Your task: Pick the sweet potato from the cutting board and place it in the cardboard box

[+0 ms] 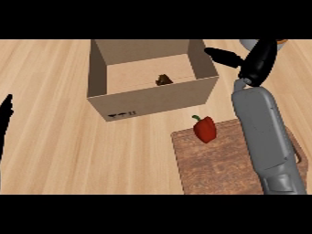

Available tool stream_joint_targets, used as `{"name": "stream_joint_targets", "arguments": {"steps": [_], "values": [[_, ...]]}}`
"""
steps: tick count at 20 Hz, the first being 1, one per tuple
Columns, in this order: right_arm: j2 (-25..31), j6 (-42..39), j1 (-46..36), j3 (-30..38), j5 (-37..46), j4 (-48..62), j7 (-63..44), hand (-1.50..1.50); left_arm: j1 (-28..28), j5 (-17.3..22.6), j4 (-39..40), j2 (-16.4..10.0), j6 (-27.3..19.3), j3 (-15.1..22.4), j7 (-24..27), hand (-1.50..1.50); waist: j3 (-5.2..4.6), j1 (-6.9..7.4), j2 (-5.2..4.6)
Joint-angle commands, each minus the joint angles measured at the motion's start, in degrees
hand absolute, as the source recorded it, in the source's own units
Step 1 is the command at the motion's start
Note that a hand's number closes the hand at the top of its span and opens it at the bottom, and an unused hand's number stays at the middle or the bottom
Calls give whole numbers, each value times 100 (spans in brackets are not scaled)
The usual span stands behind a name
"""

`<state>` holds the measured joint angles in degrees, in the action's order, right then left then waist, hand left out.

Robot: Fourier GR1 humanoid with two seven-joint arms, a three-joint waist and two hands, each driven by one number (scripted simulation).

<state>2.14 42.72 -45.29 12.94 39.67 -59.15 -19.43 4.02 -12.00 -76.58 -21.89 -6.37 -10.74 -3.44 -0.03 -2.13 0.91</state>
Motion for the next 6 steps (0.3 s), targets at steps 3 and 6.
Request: {"name": "stream_joint_targets", "arguments": {"steps": [3, 6], "values": [[198, -1160, 1635, -514, 12, -2403, -770, -150, -16, 30, -27, -75, 89, -75, -50, 0, -5, -114, 29], [445, -1794, 2436, -675, -16, -3479, -1153, -150, -222, 26, -41, 41, 21, -95, 152, 0, -4, 1, -14]]}}
